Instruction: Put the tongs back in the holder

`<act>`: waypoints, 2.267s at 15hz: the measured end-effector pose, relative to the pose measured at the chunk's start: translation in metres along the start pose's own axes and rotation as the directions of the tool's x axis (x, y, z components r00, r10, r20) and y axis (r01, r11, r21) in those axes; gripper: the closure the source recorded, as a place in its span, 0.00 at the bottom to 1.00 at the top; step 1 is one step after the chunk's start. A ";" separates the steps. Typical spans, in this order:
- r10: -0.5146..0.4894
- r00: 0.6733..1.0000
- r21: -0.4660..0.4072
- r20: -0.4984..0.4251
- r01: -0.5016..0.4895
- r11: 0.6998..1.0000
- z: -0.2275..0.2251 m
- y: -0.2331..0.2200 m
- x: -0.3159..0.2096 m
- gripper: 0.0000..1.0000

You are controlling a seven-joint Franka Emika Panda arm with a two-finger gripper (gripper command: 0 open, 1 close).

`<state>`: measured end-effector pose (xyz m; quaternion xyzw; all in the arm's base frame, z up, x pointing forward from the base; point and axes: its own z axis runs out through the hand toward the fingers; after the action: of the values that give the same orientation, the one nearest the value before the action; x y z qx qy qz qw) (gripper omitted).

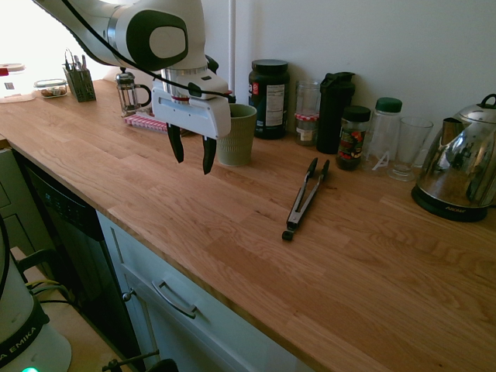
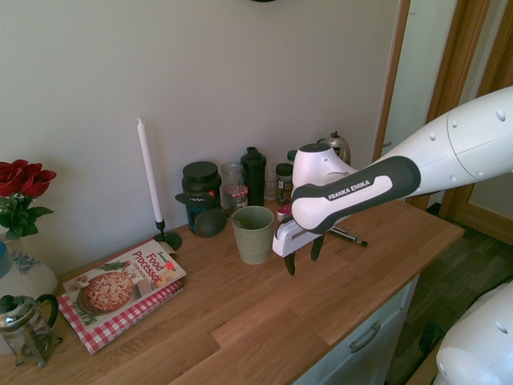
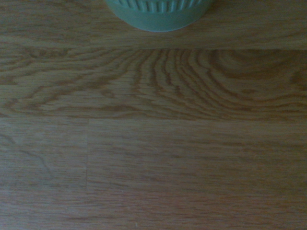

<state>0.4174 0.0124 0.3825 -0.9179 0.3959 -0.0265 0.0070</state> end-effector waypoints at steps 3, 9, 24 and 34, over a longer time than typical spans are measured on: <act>0.003 1.000 0.003 0.011 -0.003 1.000 0.001 -0.003 0.003 0.00; -0.191 0.980 0.037 -0.052 0.193 0.981 -0.099 0.012 0.068 0.00; -0.398 0.913 -0.023 -0.096 0.397 0.917 -0.012 -0.007 0.251 0.00; -0.377 0.925 -0.027 -0.035 0.376 0.926 0.024 -0.021 0.279 0.00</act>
<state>0.6255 -0.1760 0.3709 -0.9762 0.2125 -0.0414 -0.0153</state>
